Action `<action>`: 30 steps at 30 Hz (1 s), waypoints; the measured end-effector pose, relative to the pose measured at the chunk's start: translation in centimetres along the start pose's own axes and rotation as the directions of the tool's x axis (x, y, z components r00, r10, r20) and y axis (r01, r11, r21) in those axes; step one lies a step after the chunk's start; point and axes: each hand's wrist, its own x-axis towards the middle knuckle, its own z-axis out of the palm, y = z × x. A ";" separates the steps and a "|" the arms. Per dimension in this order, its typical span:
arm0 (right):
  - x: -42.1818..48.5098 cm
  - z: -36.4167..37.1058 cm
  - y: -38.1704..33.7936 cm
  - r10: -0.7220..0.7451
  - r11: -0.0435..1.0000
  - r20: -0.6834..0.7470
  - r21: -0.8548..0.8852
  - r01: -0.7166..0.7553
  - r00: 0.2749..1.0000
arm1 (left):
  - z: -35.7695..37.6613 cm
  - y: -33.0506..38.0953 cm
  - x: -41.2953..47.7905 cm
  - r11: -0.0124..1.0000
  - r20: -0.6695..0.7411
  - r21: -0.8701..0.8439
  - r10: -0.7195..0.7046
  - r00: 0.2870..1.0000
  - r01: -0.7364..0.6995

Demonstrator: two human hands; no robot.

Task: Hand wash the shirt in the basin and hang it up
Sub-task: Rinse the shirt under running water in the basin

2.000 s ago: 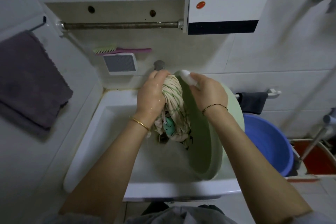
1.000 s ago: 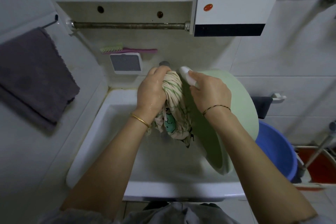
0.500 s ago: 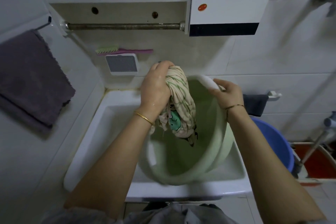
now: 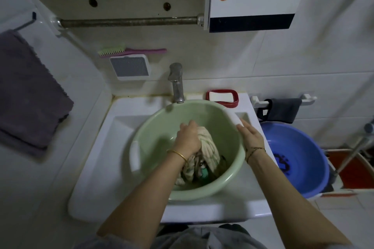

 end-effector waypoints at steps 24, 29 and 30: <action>3.3 8.2 0.8 -0.262 0.400 0.391 -0.788 0.468 0.882 | -10.0 0.2 11.2 0.443 -0.049 -0.887 -0.372 0.927 0.131; 4.1 9.1 2.1 -0.155 0.411 0.383 -0.813 0.412 0.911 | -11.0 0.7 12.4 0.383 0.019 -0.906 -0.387 0.922 0.180; 4.2 9.3 2.3 -0.149 0.407 0.387 -0.815 0.413 0.910 | -11.1 0.9 12.7 0.383 0.016 -0.907 -0.389 0.921 0.178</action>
